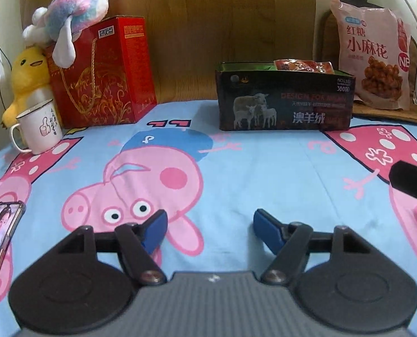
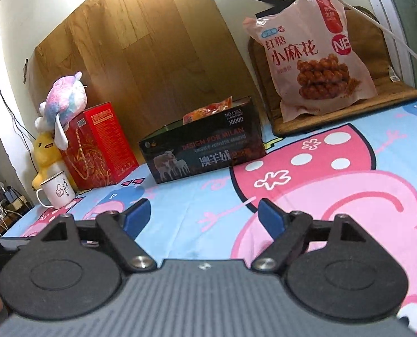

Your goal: Organize snacks

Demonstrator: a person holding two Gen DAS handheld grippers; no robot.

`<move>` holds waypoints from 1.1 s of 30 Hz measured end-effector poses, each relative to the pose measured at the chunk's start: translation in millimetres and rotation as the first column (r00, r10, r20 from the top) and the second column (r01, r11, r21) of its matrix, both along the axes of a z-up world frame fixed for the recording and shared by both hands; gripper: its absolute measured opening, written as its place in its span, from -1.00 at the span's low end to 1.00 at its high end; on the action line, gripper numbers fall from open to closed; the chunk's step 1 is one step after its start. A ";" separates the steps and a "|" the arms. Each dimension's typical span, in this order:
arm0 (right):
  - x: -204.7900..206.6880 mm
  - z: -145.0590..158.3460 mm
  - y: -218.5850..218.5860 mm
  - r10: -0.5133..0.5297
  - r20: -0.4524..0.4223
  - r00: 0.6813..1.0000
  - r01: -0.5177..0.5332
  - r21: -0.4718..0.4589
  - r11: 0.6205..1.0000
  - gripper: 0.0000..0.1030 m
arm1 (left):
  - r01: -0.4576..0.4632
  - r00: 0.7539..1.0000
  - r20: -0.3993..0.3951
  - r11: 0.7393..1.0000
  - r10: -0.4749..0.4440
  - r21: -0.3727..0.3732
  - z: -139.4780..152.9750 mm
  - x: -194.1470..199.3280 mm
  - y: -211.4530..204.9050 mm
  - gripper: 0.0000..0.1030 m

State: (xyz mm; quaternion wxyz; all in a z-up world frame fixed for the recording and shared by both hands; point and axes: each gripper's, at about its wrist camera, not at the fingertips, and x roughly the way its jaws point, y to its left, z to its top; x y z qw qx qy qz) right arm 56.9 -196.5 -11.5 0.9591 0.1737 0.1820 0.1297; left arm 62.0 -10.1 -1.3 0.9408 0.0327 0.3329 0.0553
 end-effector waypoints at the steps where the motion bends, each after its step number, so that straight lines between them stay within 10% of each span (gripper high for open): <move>1: -0.3 0.1 0.2 0.001 0.002 1.000 -0.001 -0.002 1.000 0.66 | 0.000 1.000 0.002 1.000 0.000 0.002 -0.9 -0.2 0.0 0.36; 20: -2.2 1.0 1.0 0.008 0.012 1.000 -0.008 -0.001 1.000 0.66 | -0.015 0.998 0.062 1.000 0.014 0.015 -0.7 -8.2 0.9 0.96; 33: -3.1 1.7 -0.3 0.004 0.017 1.000 -0.004 0.005 1.000 0.67 | -0.034 0.998 0.050 0.999 0.034 -0.003 -1.7 -7.2 5.3 0.99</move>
